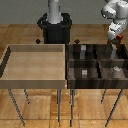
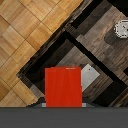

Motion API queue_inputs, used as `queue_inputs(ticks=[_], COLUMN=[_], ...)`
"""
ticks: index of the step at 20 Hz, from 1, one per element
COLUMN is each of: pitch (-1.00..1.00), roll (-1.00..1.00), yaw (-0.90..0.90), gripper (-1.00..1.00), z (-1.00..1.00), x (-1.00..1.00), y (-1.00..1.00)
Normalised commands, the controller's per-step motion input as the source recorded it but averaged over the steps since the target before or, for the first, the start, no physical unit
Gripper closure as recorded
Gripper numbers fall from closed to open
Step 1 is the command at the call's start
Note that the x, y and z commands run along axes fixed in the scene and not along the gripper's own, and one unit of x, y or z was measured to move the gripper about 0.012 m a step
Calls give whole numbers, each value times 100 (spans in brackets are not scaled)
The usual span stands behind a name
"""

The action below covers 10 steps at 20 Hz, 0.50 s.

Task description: Place the box of cereal into the appropriate compartment.

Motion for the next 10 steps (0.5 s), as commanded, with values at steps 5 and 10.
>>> queue_inputs(ticks=[5,10], pitch=[0,0], roll=[0,0], yaw=[0,0], gripper=[100,100], z=[-100,-80], x=[0,0], y=[0,0])
